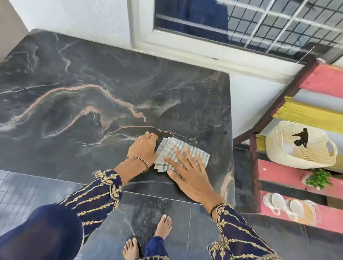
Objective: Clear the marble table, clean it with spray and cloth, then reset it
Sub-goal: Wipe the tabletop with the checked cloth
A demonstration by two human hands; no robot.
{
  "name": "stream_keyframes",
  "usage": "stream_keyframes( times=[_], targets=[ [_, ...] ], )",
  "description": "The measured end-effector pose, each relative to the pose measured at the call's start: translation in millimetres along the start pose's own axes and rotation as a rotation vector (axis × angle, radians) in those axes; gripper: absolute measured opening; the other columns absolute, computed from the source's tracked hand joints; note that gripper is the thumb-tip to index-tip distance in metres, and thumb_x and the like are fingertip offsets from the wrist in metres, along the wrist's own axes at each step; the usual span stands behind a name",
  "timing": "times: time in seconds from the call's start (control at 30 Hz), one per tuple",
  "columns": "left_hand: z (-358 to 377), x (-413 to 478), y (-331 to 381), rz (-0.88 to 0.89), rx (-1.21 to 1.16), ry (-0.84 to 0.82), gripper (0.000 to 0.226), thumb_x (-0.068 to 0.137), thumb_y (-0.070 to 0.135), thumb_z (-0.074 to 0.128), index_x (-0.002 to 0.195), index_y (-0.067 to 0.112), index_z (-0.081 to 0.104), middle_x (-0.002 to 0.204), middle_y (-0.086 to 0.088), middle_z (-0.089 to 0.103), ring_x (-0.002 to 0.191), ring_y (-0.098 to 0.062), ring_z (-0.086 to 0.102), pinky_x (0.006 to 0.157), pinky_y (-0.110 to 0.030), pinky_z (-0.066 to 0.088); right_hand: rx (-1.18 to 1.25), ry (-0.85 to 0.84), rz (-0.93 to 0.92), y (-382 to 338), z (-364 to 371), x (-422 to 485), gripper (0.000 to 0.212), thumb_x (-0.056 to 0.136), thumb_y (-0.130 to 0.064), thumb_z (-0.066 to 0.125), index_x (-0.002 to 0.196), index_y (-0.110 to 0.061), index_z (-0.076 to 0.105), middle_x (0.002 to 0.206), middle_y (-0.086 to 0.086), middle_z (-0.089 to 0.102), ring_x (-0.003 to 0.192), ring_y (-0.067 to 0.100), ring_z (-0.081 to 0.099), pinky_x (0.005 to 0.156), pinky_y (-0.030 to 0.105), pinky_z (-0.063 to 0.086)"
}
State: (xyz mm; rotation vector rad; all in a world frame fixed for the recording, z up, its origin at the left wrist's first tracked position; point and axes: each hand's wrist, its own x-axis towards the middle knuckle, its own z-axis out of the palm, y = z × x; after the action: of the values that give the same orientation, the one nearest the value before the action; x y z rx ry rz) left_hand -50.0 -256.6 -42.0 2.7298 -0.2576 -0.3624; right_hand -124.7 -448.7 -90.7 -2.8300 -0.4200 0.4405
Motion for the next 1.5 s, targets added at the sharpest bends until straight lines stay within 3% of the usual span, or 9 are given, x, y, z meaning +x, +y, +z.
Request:
stream_keyframes(
  times=[0.17,0.37,0.67,0.9,1.1,1.2,1.33,1.43,1.5],
  targets=[
    [0,-29,4,0.024,0.004,-0.04,0.043,0.085,0.001,0.047,0.128,0.007,0.05,0.13,-0.011,0.053,0.12,-0.032,0.051,0.094,-0.038,0.044,-0.088,0.005,-0.087,-4,18,-54,0.05,0.106,-0.059,0.019,0.154,-0.056,0.005,0.166,-0.019,-0.013,0.153,0.012,-0.021,0.123,0.045,-0.012],
    [2,-29,22,0.107,0.081,-0.076,0.046,0.09,0.004,0.045,0.135,0.008,0.045,0.141,-0.011,0.047,0.131,-0.029,0.043,0.104,-0.034,0.037,-0.087,-0.003,-0.064,22,21,-95,0.05,0.107,-0.057,0.019,0.155,-0.055,0.003,0.166,-0.022,-0.012,0.154,0.01,-0.019,0.123,0.045,-0.007],
    [15,9,48,0.239,0.065,-0.225,0.03,0.089,0.015,0.045,0.112,0.017,0.063,0.121,-0.003,0.061,0.114,-0.027,0.057,0.097,-0.037,0.046,-0.058,-0.027,-0.027,55,8,-99,0.051,0.107,-0.056,0.02,0.155,-0.055,0.002,0.166,-0.025,-0.009,0.154,0.007,-0.016,0.123,0.041,-0.008],
    [31,57,67,0.3,0.07,-0.146,0.029,0.089,0.013,0.045,0.109,0.014,0.066,0.116,-0.003,0.062,0.111,-0.024,0.055,0.091,-0.036,0.044,-0.079,-0.003,0.033,110,-17,-39,0.052,0.103,-0.063,0.009,0.154,-0.056,0.0,0.166,-0.022,-0.008,0.154,0.009,-0.015,0.124,0.044,-0.004],
    [35,116,90,0.189,-0.06,-0.106,0.03,0.089,0.015,0.05,0.115,0.016,0.063,0.122,-0.001,0.059,0.117,-0.023,0.052,0.098,-0.039,0.042,-0.093,0.011,0.002,161,-44,35,0.051,0.101,-0.066,0.006,0.15,-0.06,-0.007,0.165,-0.024,-0.013,0.153,0.009,-0.018,0.123,0.041,-0.012],
    [33,150,100,0.128,-0.165,-0.096,0.033,0.087,0.015,0.053,0.118,0.014,0.063,0.119,-0.006,0.061,0.114,-0.027,0.055,0.099,-0.043,0.044,-0.087,0.014,-0.002,183,-61,77,0.053,0.102,-0.064,0.011,0.153,-0.058,-0.001,0.165,-0.024,-0.013,0.153,0.008,-0.021,0.123,0.04,-0.016],
    [26,198,110,0.085,-0.158,-0.062,0.048,0.085,0.02,0.057,0.132,0.014,0.051,0.135,-0.007,0.053,0.127,-0.029,0.048,0.105,-0.045,0.04,-0.063,0.02,-0.011,210,-86,131,0.054,0.102,-0.064,0.014,0.154,-0.056,0.003,0.164,-0.025,-0.013,0.152,0.007,-0.022,0.122,0.038,-0.017],
    [15,230,115,0.04,-0.019,-0.13,0.084,0.081,0.038,0.064,0.15,0.015,0.022,0.16,-0.006,0.019,0.148,-0.025,0.017,0.117,-0.05,0.023,-0.063,0.033,-0.026,227,-103,167,0.053,0.103,-0.063,0.017,0.154,-0.056,0.003,0.164,-0.026,-0.012,0.152,0.007,-0.02,0.122,0.037,-0.017],
    [8,248,117,-0.029,0.13,-0.235,0.114,0.072,0.052,0.071,0.153,0.012,0.002,0.162,-0.006,-0.001,0.15,-0.025,-0.002,0.118,-0.054,0.016,-0.062,0.038,-0.034,237,-112,188,0.054,0.102,-0.063,0.016,0.154,-0.056,0.002,0.164,-0.025,-0.012,0.153,0.007,-0.019,0.122,0.038,-0.016]
  ],
)
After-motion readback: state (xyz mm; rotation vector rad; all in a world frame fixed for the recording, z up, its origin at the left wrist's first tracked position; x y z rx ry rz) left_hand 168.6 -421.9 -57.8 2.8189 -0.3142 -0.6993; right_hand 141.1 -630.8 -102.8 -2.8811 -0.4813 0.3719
